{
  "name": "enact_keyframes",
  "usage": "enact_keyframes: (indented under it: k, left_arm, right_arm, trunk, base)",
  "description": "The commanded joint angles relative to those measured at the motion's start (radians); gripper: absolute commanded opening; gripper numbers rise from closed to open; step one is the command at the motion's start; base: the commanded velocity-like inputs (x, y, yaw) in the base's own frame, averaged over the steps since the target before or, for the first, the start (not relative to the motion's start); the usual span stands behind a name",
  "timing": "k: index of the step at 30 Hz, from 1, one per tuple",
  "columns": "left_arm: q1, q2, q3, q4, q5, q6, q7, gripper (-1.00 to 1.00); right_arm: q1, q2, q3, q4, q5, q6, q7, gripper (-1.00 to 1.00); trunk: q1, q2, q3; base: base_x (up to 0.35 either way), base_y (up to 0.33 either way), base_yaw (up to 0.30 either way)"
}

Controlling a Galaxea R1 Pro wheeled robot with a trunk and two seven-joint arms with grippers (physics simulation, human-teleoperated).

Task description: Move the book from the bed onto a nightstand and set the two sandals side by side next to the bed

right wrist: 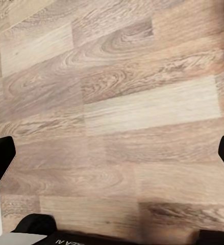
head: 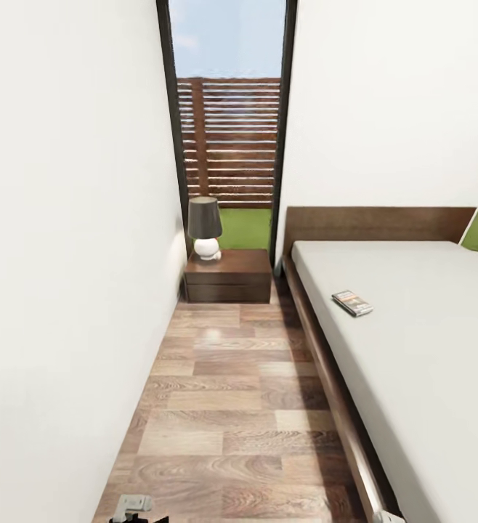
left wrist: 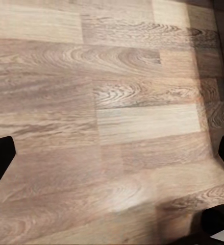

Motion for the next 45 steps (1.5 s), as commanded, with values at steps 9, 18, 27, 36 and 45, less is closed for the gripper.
enact_keyframes:
  k: [9,18,27,36,45]
  left_arm:
    - [-0.001,0.0,0.006,0.001,0.002,0.0,-0.005,1.0]
    - [-0.001,0.0,0.006,0.001,0.002,0.0,-0.005,1.0]
    - [-0.001,0.0,0.006,0.001,0.002,0.0,-0.005,1.0]
    - [-0.001,0.0,0.006,0.001,0.002,0.0,-0.005,1.0]
    - [-0.001,0.0,0.006,0.001,0.002,0.0,-0.005,1.0]
  right_arm:
    - [-0.001,0.0,-0.009,-0.001,0.009,0.002,0.004,1.0]
    - [-0.001,0.0,-0.009,-0.001,0.009,0.002,0.005,1.0]
    - [0.0,0.0,-0.009,-0.001,0.009,0.002,0.005,1.0]
    - [-0.001,0.0,-0.009,-0.001,0.009,0.002,0.005,1.0]
    - [0.0,0.0,-0.009,-0.001,0.008,0.002,0.006,1.0]
  trunk:
    - [0.0,0.0,-0.001]
    - [0.0,0.0,-0.001]
    - [0.0,0.0,-0.001]
    - [0.0,0.0,-0.001]
    - [0.0,0.0,-0.001]
  base:
    - [0.303,0.042,0.0]
    - [0.302,0.002,0.0]
    - [0.302,0.0,0.0]
    - [0.301,0.0,0.0]
    - [0.301,0.0,0.0]
